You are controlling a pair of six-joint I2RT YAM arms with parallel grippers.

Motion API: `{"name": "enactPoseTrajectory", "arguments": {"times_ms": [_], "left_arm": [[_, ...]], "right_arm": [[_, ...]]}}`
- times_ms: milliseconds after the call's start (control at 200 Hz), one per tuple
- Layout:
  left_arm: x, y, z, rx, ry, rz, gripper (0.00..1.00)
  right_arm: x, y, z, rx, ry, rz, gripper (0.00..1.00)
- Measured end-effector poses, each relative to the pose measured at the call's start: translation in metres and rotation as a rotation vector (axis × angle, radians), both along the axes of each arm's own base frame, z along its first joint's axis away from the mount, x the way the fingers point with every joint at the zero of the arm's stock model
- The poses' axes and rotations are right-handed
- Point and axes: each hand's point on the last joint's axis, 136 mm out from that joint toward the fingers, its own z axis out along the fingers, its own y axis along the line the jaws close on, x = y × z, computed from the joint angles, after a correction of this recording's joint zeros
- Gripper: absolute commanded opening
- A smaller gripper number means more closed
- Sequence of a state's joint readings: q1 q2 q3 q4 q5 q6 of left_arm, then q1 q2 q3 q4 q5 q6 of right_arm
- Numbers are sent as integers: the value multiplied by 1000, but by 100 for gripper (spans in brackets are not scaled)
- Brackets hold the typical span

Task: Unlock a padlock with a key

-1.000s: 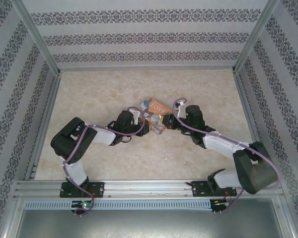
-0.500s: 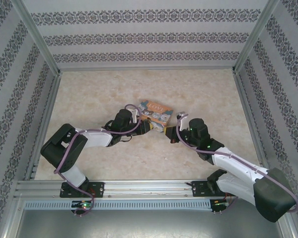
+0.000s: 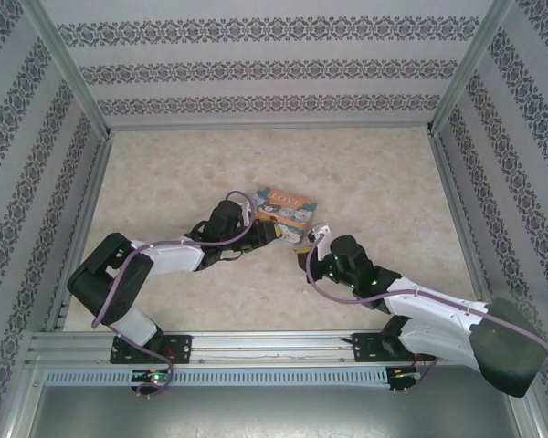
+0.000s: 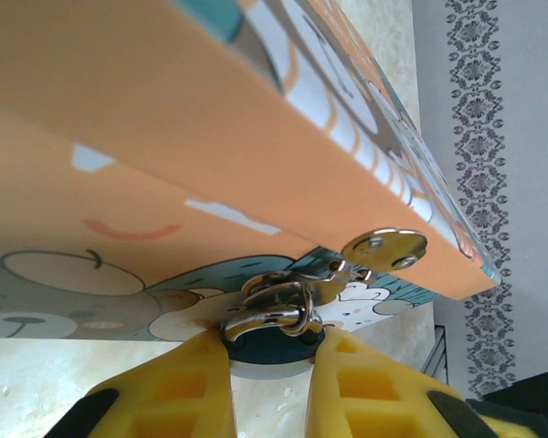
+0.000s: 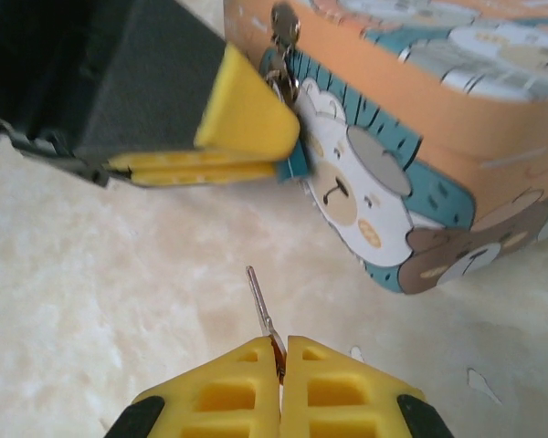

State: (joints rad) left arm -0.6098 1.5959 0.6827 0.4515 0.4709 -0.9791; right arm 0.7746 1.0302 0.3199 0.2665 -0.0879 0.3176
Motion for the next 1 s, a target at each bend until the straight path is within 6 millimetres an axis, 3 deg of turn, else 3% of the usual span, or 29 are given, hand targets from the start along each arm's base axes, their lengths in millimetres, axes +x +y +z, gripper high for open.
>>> {"name": "enactPoseTrajectory", "arguments": {"times_ms": [520,999], "left_arm": [[-2,-2,0,-15,25,9,19],[-4,-1,-2,-8,38,10,19]], "right_arm": [[10,6,-7,-134,-162,7,0],[20,8,-29,-220,-193,21,0]]}}
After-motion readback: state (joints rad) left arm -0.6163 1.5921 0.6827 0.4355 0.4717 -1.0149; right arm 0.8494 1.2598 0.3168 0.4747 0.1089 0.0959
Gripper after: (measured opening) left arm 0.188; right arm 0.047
